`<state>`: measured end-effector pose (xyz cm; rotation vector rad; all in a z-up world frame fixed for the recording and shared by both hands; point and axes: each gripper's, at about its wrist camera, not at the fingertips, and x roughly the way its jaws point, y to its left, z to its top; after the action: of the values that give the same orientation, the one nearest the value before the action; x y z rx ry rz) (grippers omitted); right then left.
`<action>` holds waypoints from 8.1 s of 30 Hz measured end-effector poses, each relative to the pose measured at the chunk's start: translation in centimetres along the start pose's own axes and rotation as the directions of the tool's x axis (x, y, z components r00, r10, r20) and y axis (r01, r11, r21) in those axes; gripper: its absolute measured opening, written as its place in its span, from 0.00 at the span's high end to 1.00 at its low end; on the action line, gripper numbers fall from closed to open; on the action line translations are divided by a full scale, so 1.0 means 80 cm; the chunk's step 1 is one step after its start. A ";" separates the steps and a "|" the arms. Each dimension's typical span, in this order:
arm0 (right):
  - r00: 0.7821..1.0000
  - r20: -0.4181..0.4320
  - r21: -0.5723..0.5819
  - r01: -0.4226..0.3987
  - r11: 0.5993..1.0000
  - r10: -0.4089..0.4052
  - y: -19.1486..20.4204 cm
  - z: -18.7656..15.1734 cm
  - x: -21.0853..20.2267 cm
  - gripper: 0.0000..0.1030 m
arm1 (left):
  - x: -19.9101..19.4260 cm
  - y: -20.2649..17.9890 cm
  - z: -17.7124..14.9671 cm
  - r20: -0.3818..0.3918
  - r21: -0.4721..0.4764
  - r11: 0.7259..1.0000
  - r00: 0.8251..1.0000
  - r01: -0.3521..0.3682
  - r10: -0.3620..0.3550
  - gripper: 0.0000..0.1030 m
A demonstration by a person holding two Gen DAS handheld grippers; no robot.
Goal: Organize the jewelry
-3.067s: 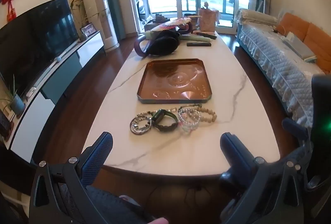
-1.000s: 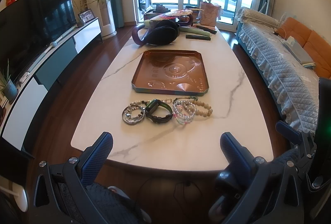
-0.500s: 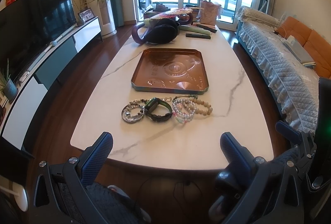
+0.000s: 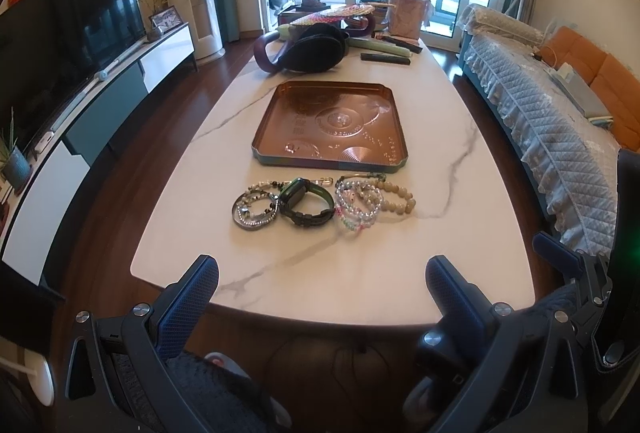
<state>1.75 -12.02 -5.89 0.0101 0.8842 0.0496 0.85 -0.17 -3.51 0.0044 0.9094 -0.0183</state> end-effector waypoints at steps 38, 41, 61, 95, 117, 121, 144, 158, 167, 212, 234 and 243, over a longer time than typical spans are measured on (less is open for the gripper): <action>0.899 -0.152 -0.130 -0.431 0.893 0.411 -0.018 0.069 0.210 0.76 | 0.242 0.082 0.052 -0.096 0.030 0.985 0.982 0.169 -0.165 0.56; 0.882 -0.187 -0.120 -0.457 0.882 0.432 -0.014 0.067 0.229 0.84 | 0.251 0.074 0.053 -0.098 0.066 0.989 0.987 0.134 -0.127 0.60; 0.898 -0.112 -0.109 -0.438 0.892 0.426 -0.022 0.070 0.219 0.93 | 0.243 0.099 0.056 -0.059 -0.047 0.960 0.958 0.277 -0.280 0.85; 0.900 0.198 -0.224 -0.344 0.912 0.388 -0.026 0.111 0.051 0.93 | 0.071 0.062 0.095 0.272 0.026 0.958 0.920 0.287 -0.283 0.85; 0.887 0.297 -0.260 -0.282 0.923 0.355 -0.006 0.210 0.084 0.93 | 0.172 0.077 0.205 0.242 -0.032 0.985 0.957 0.171 -0.158 0.85; 0.893 0.275 -0.254 -0.290 0.923 0.357 -0.012 0.220 0.104 0.93 | 0.194 0.074 0.212 0.227 -0.004 0.987 0.961 0.161 -0.156 0.85; 0.942 -0.040 -0.137 -0.337 0.932 0.334 -0.016 0.204 0.326 0.93 | 0.367 0.068 0.202 -0.041 0.036 0.996 0.995 0.087 -0.086 0.85; 0.951 0.028 -0.119 -0.302 0.946 0.308 -0.038 0.204 0.319 0.48 | 0.378 0.061 0.220 0.024 0.058 0.998 1.000 -0.021 0.019 0.70; 0.952 0.056 -0.055 -0.298 0.953 0.301 -0.045 0.192 0.288 0.44 | 0.312 0.052 0.205 0.137 0.079 0.997 0.990 0.007 -0.018 0.29; 0.985 -0.037 -0.264 -0.175 0.949 0.171 -0.032 0.043 0.224 0.90 | 0.242 0.027 0.026 -0.052 0.187 0.950 0.968 0.250 -0.245 0.94; 0.963 0.085 -0.152 -0.242 0.958 0.257 -0.056 0.076 0.165 0.90 | 0.223 0.046 0.071 0.023 0.059 0.952 0.953 0.302 -0.304 0.94; 0.948 0.144 -0.179 -0.257 0.950 0.284 -0.053 0.094 0.138 0.90 | 0.210 0.041 0.091 0.071 0.053 0.945 0.943 0.322 -0.325 0.94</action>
<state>14.69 -15.67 -9.76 -0.0117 0.7026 0.3722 16.99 2.76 -12.28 -0.1076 0.8224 -0.3415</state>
